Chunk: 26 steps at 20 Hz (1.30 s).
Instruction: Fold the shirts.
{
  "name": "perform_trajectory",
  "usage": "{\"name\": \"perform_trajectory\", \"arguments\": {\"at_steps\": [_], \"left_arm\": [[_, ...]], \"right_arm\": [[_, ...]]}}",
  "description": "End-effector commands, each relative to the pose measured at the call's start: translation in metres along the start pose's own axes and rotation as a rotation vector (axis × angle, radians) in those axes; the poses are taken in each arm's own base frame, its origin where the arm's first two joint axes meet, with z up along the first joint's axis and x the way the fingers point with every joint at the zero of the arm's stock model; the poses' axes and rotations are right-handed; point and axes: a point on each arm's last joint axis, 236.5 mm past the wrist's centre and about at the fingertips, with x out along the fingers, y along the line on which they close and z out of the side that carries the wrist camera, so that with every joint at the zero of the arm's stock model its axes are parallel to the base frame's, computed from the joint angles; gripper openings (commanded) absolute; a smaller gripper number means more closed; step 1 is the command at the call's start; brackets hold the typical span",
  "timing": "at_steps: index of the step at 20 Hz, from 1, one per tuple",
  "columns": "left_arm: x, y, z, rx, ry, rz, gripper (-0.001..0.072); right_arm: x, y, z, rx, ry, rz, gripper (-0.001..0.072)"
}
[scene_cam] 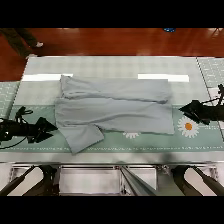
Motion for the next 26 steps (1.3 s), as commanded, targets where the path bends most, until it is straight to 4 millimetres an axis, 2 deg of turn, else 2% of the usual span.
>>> {"name": "perform_trajectory", "arguments": {"at_steps": [1,6,8,9,10,11,13,16,20,22,26], "left_arm": [[0.018,-0.007,-0.007,-0.014,-0.007,-0.042,0.0507],[0.052,-0.018,-0.017,0.049,0.051,0.015,0.0507],[0.062,-0.02,-0.021,0.07,0.072,0.029,0.0506],[0.064,-0.022,-0.022,0.072,0.079,0.028,0.0448],[0.064,-0.022,-0.022,0.079,0.082,0.028,0.0162],[0.063,-0.024,-0.02,0.102,0.077,0.025,0.002],[0.058,-0.03,-0.014,0.123,0.067,0.016,0.0021],[0.051,-0.04,-0.009,0.145,0.067,0.003,0.0021],[0.05,-0.041,-0.008,0.148,0.064,0.001,0.0021],[0.05,-0.041,-0.008,0.148,0.064,0.001,0.0021],[0.05,-0.042,-0.008,0.147,0.064,-0.001,0.0021]], "right_arm": [[0.001,0.004,-0.006,0.008,0.002,0.022,0.041],[0.0,0.002,-0.006,0.014,0.002,0.018,0.041],[0.0,-0.007,-0.001,0.038,-0.018,-0.021,0.041],[0.0,-0.017,-0.002,0.039,-0.016,-0.066,0.041],[0.0,-0.039,-0.013,0.045,0.022,-0.154,0.041],[0.0,-0.062,-0.033,0.121,0.081,-0.243,0.041],[0.007,-0.065,-0.067,0.153,0.187,-0.236,0.041],[0.016,-0.062,-0.095,0.171,0.267,-0.196,0.041],[0.023,-0.052,-0.096,0.165,0.281,-0.139,0.041],[0.033,-0.044,-0.094,0.167,0.291,-0.078,0.041],[0.055,-0.045,-0.091,0.229,0.317,-0.029,0.041]]}}
